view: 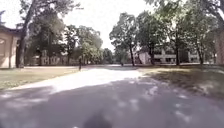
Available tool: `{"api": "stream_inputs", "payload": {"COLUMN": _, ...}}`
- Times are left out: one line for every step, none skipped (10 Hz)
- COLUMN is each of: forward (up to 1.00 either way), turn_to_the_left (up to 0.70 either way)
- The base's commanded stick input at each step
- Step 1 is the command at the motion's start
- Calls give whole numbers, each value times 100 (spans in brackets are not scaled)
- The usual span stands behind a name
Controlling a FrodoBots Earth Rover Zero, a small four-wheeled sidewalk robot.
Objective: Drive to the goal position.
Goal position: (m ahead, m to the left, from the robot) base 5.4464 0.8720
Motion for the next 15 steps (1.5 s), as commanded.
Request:
{"api": "stream_inputs", "payload": {"forward": 85, "turn_to_the_left": 0}}
{"api": "stream_inputs", "payload": {"forward": 85, "turn_to_the_left": 0}}
{"api": "stream_inputs", "payload": {"forward": 85, "turn_to_the_left": 0}}
{"api": "stream_inputs", "payload": {"forward": 85, "turn_to_the_left": 0}}
{"api": "stream_inputs", "payload": {"forward": 85, "turn_to_the_left": 0}}
{"api": "stream_inputs", "payload": {"forward": 85, "turn_to_the_left": 0}}
{"api": "stream_inputs", "payload": {"forward": 85, "turn_to_the_left": 0}}
{"api": "stream_inputs", "payload": {"forward": 85, "turn_to_the_left": 0}}
{"api": "stream_inputs", "payload": {"forward": 85, "turn_to_the_left": 0}}
{"api": "stream_inputs", "payload": {"forward": 85, "turn_to_the_left": 0}}
{"api": "stream_inputs", "payload": {"forward": 85, "turn_to_the_left": 0}}
{"api": "stream_inputs", "payload": {"forward": 85, "turn_to_the_left": 0}}
{"api": "stream_inputs", "payload": {"forward": 85, "turn_to_the_left": 0}}
{"api": "stream_inputs", "payload": {"forward": 85, "turn_to_the_left": -24}}
{"api": "stream_inputs", "payload": {"forward": 85, "turn_to_the_left": -34}}
